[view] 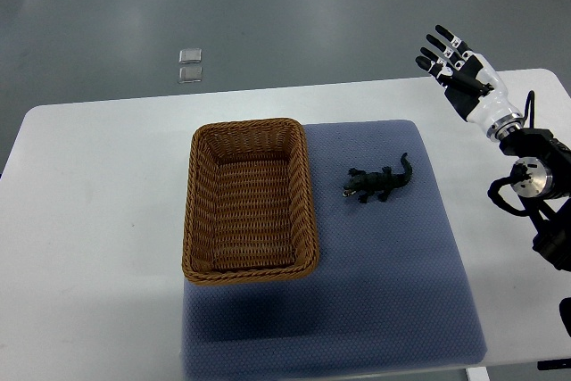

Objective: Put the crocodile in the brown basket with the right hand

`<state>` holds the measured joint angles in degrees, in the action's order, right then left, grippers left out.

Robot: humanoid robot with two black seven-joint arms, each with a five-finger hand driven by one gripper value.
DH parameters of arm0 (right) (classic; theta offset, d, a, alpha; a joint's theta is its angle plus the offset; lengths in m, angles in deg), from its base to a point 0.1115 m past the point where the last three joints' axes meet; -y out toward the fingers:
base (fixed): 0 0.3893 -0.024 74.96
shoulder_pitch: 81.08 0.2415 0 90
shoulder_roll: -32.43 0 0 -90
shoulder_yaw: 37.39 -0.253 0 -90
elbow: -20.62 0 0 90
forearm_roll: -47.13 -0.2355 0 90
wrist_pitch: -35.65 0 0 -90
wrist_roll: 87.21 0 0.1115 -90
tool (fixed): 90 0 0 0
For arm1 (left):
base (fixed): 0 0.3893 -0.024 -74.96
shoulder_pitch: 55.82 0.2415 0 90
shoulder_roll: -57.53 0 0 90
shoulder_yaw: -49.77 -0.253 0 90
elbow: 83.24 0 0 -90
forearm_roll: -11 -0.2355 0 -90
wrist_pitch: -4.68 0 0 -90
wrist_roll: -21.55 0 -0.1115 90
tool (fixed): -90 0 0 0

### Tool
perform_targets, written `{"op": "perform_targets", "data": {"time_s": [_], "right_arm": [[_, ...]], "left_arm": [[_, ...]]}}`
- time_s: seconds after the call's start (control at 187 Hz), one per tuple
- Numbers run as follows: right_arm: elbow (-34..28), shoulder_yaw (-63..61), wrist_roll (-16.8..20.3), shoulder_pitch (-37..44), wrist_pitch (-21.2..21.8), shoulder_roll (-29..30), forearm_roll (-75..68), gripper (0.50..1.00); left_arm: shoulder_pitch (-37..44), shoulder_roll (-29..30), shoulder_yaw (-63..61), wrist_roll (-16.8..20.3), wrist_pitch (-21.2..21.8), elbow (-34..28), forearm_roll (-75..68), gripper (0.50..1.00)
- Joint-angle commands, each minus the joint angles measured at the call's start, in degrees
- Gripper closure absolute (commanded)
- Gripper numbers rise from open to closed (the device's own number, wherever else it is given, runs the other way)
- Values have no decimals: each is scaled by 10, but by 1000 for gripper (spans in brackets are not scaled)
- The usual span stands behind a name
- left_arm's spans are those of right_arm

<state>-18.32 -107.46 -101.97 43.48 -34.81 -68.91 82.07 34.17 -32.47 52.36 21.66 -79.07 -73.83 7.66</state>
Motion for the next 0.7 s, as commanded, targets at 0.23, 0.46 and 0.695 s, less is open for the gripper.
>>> {"op": "perform_targets", "data": {"time_s": [0.23,0.46,0.695], "right_arm": [[0,0,-1,1,16,-1,0,570],[-1,1,-1,2,19,-3,6,570],[-1,1,-1,6,30,-15,9,570]], "left_arm": [[0,0,0,0,0,0,0,500],[0,0,0,0,0,0,0,500],[0,0,0,0,0,0,0,500]]}}
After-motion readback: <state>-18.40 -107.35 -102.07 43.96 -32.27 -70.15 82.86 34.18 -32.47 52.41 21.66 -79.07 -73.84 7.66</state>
